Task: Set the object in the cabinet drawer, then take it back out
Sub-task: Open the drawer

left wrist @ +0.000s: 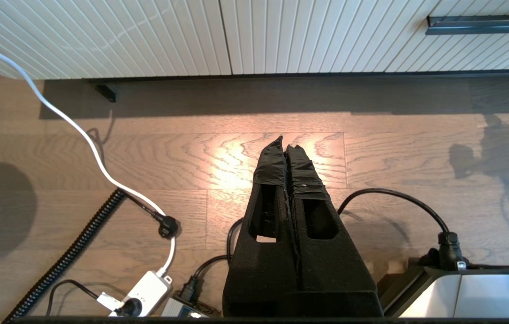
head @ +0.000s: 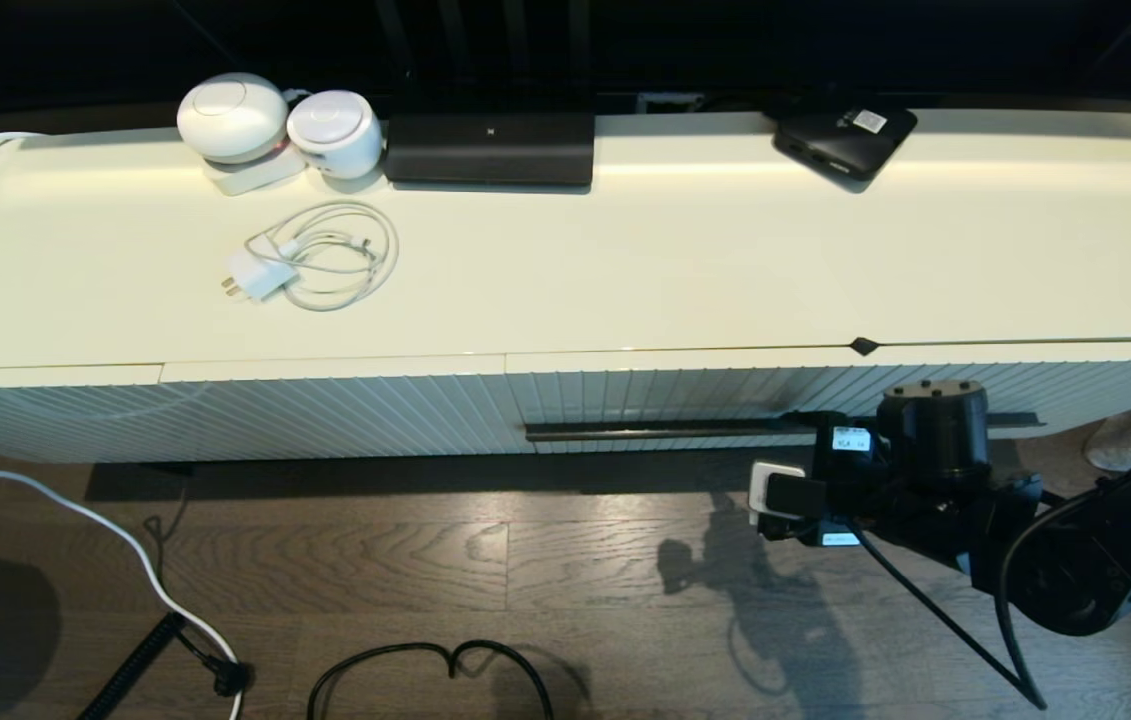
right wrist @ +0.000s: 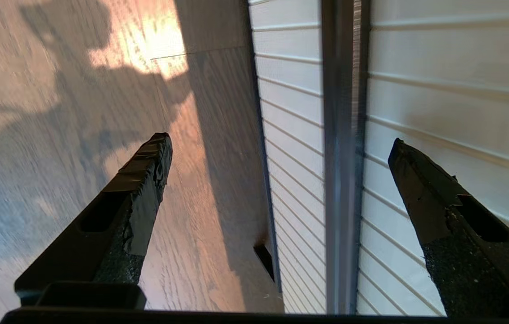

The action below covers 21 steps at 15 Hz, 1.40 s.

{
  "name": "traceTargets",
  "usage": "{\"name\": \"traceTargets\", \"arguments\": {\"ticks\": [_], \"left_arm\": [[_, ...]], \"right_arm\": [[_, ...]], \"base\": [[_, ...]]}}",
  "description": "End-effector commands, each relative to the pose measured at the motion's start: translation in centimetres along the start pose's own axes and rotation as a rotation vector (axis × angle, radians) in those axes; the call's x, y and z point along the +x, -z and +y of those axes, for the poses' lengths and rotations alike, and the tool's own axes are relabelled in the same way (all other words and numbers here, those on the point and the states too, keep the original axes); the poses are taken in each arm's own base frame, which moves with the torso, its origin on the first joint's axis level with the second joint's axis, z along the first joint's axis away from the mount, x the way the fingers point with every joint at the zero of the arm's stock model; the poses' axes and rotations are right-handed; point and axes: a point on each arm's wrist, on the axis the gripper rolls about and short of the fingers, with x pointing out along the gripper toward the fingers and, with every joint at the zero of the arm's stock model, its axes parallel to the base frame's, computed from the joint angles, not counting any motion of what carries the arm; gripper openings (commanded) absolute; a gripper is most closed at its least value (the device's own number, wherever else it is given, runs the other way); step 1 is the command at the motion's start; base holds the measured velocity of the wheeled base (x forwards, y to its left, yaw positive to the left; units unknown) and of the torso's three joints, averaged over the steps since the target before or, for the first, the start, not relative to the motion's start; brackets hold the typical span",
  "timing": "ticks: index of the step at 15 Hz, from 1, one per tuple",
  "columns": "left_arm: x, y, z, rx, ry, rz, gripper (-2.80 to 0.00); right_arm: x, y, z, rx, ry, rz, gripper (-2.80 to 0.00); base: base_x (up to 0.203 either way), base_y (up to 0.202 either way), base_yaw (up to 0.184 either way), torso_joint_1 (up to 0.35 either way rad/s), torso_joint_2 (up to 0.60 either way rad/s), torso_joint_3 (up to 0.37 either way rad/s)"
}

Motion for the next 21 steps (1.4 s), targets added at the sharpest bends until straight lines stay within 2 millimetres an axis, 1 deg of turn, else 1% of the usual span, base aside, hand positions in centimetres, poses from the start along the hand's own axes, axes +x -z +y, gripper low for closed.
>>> {"name": "traceTargets", "arguments": {"ticks": [1,4,5,12,15,21], "left_arm": [[0.0,0.0,0.0,0.0,0.0,-0.003,-2.8],[0.0,0.0,0.0,-0.001,0.0,-0.002,-2.8],[0.0,0.0,0.0,-0.001,0.0,-0.004,-2.8],[0.0,0.0,0.0,-0.001,0.0,-0.002,-2.8],[0.0,0.0,0.0,-0.001,0.0,-0.003,-2.8],[0.0,0.0,0.0,-0.001,0.0,-0.004,-2.8]], "right_arm": [[0.6,0.2,0.5,-0.009,-0.015,0.009,0.0],[0.7,0.3,0.3,-0.007,-0.011,0.008,0.0],[1.1,0.4,0.5,-0.007,-0.02,0.012,0.0],[1.6,0.6,1.2,-0.008,-0.044,0.018,0.0],[1.6,0.6,1.3,-0.008,-0.048,0.019,0.0],[1.1,0.8,2.5,-0.017,-0.096,0.03,0.0]], "base": [[0.0,0.0,0.0,0.0,0.0,0.0],[0.0,0.0,0.0,0.0,0.0,0.0],[0.0,0.0,0.0,0.0,0.0,0.0],[0.0,0.0,0.0,0.0,0.0,0.0],[0.0,0.0,0.0,0.0,0.0,0.0],[0.0,0.0,0.0,0.0,0.0,0.0]]}}
